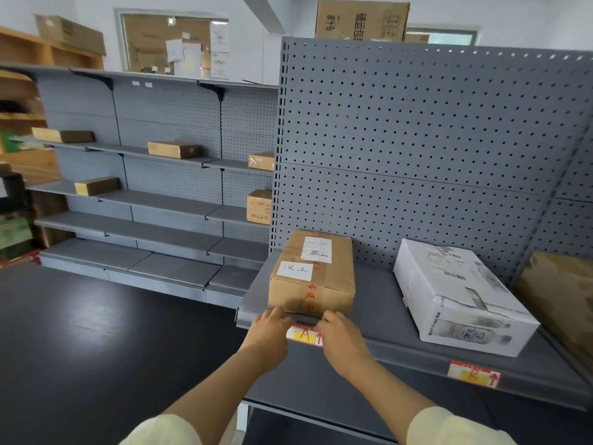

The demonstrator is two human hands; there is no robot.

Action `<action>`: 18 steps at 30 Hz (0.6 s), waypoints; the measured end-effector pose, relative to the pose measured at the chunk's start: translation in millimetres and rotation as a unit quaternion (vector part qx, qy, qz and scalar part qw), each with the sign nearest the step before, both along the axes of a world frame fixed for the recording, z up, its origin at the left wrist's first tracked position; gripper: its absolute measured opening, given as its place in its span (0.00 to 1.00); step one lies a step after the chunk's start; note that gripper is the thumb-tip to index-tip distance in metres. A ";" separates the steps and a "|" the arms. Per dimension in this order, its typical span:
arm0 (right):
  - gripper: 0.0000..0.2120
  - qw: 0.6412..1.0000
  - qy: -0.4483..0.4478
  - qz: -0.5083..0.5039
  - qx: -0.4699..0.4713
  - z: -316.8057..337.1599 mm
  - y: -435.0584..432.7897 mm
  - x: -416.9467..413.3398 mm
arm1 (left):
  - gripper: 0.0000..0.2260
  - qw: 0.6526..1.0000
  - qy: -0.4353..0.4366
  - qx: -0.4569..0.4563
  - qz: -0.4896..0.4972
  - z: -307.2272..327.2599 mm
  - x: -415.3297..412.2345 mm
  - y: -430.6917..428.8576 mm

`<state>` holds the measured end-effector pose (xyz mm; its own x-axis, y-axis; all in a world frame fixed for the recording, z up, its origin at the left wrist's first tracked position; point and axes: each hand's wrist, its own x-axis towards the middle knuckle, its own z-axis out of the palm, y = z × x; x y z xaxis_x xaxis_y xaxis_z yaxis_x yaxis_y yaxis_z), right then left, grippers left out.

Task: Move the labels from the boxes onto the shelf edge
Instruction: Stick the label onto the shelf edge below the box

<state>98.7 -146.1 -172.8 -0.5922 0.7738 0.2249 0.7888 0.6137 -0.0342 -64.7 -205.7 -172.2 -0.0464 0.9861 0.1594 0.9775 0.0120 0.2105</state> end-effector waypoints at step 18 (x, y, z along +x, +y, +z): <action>0.18 0.999 -0.023 -0.001 -0.038 9.0 -19.9 4.5 | 0.17 0.993 0.097 -0.069 0.003 28.9 9.8 1.6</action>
<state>103.2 -166.0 -163.8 -0.5996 0.7882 0.1389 0.7913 0.6098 -0.0445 -54.9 -204.1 -143.3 -0.0333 0.9990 0.0301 0.9993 0.0328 0.0149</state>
